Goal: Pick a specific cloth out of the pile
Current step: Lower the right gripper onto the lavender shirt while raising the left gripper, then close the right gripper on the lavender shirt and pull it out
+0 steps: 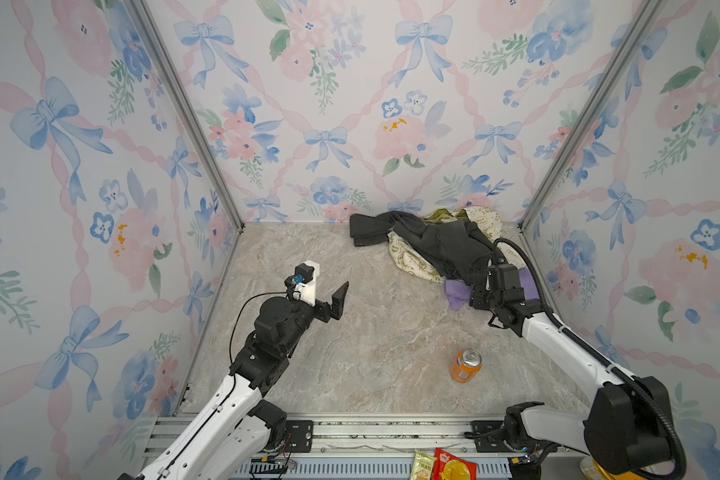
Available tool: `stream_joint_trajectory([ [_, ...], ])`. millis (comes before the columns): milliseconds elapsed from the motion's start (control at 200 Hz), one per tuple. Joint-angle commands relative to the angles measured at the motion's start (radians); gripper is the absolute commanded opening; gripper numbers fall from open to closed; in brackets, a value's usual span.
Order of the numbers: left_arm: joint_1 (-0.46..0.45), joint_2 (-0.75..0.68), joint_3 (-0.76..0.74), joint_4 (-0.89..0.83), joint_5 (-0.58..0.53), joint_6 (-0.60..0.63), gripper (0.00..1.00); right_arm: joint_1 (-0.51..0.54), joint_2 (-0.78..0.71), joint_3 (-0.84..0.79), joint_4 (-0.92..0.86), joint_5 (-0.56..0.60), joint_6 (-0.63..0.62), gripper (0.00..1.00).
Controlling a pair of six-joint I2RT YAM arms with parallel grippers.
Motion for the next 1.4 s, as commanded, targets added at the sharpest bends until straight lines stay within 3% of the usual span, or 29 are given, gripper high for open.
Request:
stream_joint_trajectory([
  [0, 0.0, -0.023, -0.02, -0.034, 0.068, 0.022, 0.98, 0.007, 0.09, 0.071, -0.055, 0.037, 0.018, 0.69],
  [290, 0.0, -0.102, -0.071, -0.072, 0.044, 0.022, 0.98, -0.001, 0.309, 0.171, -0.055, 0.057, 0.011, 0.57],
  [510, 0.0, -0.109, -0.075, -0.071, 0.048, 0.002, 0.98, -0.019, 0.452, 0.304, -0.155, 0.068, 0.007, 0.46],
  [605, 0.0, -0.117, -0.078, -0.071, 0.048, -0.001, 0.98, -0.032, 0.496, 0.347, -0.197, 0.065, 0.016, 0.35],
  [800, 0.002, -0.143, -0.087, -0.071, 0.043, -0.009, 0.98, -0.051, 0.54, 0.381, -0.25, 0.055, 0.02, 0.32],
  [1045, 0.002, -0.164, -0.092, -0.071, 0.045, -0.016, 0.98, -0.051, 0.528, 0.37, -0.232, 0.039, 0.0, 0.05],
  [1395, 0.003, -0.176, -0.093, -0.071, 0.038, -0.018, 0.98, -0.05, 0.247, 0.298, -0.144, 0.037, -0.006, 0.0],
])
